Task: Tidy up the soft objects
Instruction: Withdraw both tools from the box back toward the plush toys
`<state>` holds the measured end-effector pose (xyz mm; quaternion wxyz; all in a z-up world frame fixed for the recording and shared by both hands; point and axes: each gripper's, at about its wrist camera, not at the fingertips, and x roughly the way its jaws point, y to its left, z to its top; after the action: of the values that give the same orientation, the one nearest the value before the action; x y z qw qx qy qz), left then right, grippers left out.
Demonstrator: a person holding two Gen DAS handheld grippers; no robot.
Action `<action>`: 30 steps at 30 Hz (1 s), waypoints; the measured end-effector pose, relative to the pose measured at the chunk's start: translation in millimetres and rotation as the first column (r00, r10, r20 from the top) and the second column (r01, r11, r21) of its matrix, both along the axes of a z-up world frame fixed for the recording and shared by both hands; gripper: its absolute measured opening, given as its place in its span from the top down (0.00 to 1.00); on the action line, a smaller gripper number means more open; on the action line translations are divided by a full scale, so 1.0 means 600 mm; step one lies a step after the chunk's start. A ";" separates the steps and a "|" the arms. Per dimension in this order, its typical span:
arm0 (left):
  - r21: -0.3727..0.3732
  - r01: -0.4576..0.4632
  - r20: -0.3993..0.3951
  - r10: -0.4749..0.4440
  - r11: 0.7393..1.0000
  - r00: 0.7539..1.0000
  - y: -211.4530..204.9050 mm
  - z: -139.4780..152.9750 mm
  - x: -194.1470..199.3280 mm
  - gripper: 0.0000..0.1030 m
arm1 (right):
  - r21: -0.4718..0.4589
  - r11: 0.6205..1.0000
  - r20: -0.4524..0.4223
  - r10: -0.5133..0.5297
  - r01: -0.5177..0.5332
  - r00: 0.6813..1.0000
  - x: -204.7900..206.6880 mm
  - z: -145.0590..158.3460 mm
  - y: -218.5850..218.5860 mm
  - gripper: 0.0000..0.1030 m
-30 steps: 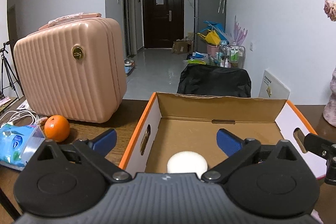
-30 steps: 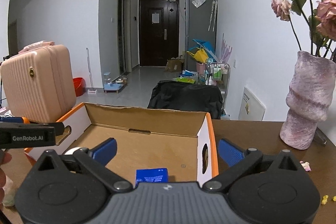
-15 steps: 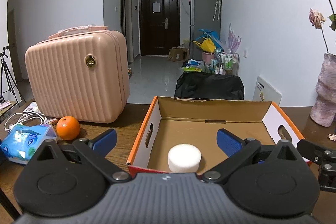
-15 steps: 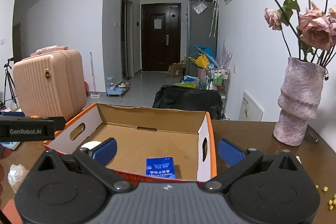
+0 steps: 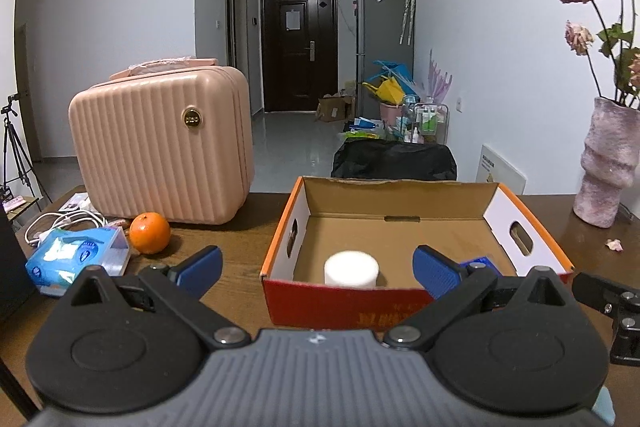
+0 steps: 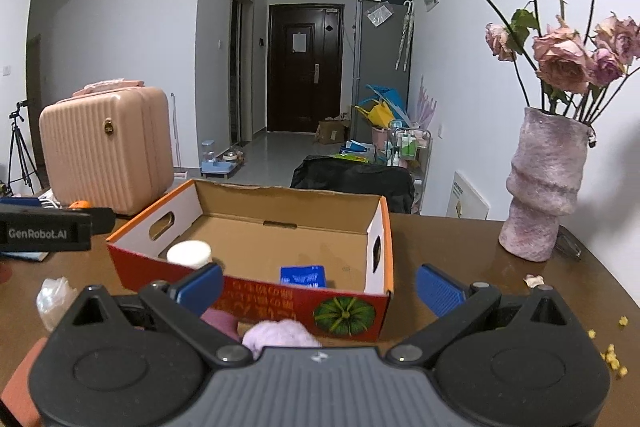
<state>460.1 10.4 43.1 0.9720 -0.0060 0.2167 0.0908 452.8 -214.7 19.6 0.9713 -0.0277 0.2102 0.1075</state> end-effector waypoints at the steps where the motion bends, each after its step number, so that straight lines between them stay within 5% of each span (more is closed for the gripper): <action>1: 0.000 0.002 -0.001 -0.002 1.000 1.000 -0.001 -0.001 -0.008 0.00 | -0.002 1.000 0.000 0.000 0.000 1.000 -0.008 0.000 -0.001 0.00; 30: -0.015 0.073 0.018 -0.073 0.997 0.997 -0.012 -0.015 -0.236 0.00 | -0.029 0.999 -0.026 0.024 -0.025 0.999 -0.229 -0.033 -0.014 0.00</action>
<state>318.4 3.4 33.8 0.9765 -0.0068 0.2088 0.0535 315.1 -223.1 -0.4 0.9667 -0.0432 0.2237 0.1167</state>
